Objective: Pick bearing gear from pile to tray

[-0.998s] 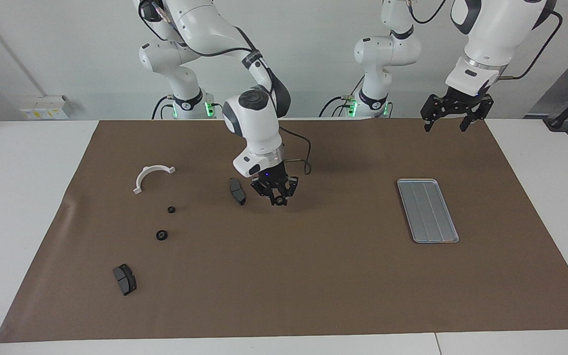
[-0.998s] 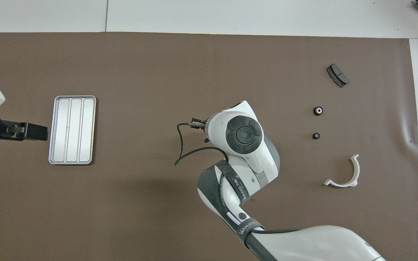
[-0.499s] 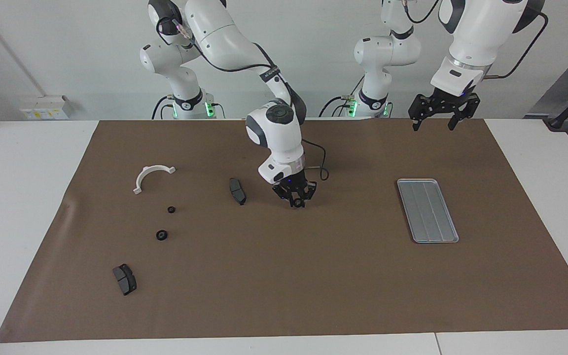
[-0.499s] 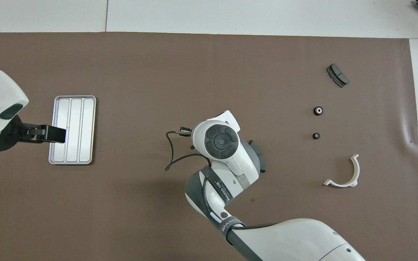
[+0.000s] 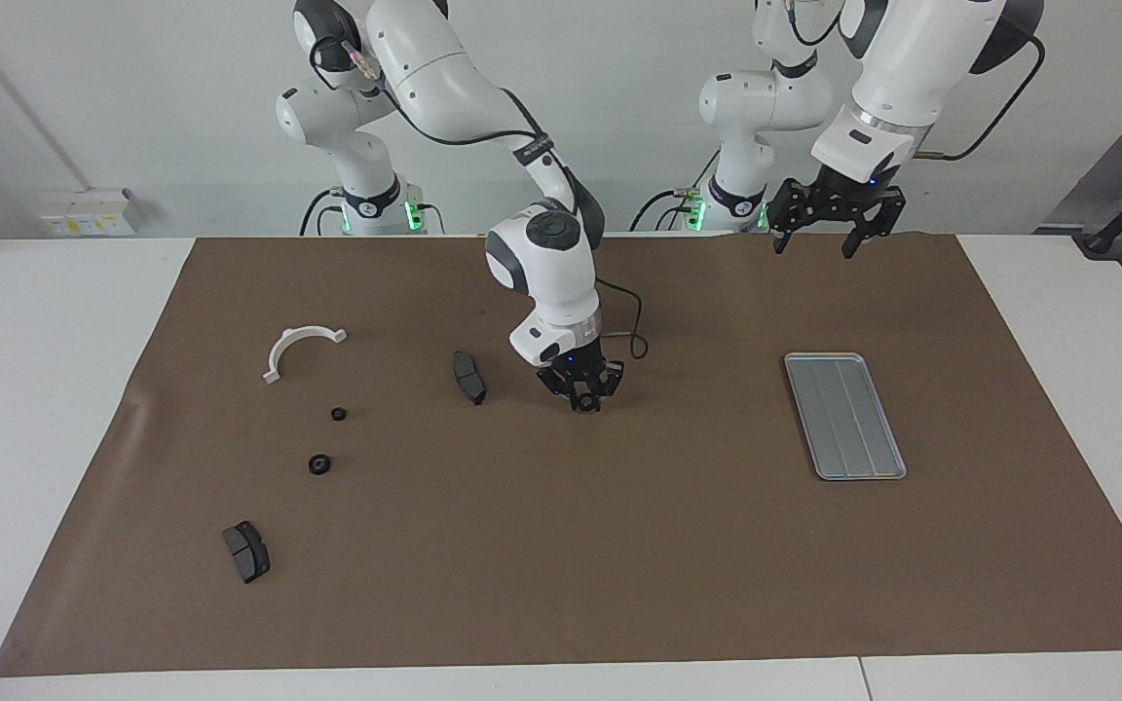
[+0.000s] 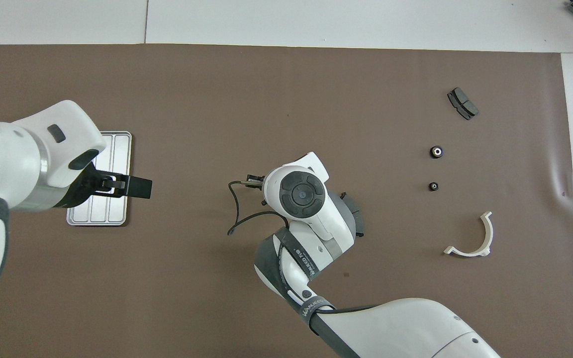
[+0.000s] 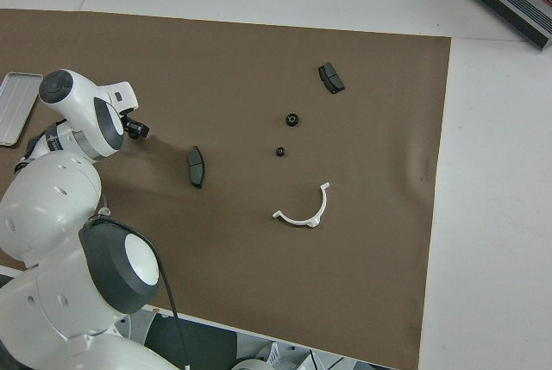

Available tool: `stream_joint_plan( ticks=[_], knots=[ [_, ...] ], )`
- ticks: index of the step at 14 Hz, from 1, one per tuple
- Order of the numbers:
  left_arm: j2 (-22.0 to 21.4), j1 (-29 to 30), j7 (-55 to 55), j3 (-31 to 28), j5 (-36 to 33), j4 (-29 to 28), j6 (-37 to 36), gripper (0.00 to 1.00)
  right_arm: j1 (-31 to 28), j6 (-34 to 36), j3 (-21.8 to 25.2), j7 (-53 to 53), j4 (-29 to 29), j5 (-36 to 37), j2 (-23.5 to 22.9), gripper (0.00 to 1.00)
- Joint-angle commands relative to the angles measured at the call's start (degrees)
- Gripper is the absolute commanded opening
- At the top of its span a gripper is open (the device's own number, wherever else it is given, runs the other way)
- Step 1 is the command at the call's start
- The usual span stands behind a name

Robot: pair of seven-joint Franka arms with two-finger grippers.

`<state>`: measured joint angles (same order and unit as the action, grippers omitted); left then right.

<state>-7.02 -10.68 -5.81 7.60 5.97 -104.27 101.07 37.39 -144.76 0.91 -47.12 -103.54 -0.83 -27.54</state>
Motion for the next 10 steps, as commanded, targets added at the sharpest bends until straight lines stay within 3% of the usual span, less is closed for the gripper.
stream_joint_plan(
  ticks=[1,5,8,10],
  knots=[
    [4.54,-3.02,-2.17,-0.48,0.71,-0.59,5.69,1.00,-1.00,1.83,0.58,-1.04,0.27,1.80,1.60,1.00],
    [13.33,-6.90,-6.84,-0.66,0.27,0.55,15.28,1.00,-6.61,7.19,1.46,5.34,0.18,4.61,6.88,1.00],
    [20.17,-8.21,-11.56,-0.57,0.36,7.12,17.75,1.00,-13.37,10.97,1.37,17.72,0.18,4.61,9.87,1.00],
    [27.03,-13.30,-18.58,-1.01,-1.29,11.96,18.45,1.00,-17.94,11.43,1.28,25.46,0.18,4.61,10.23,1.00]
  ],
)
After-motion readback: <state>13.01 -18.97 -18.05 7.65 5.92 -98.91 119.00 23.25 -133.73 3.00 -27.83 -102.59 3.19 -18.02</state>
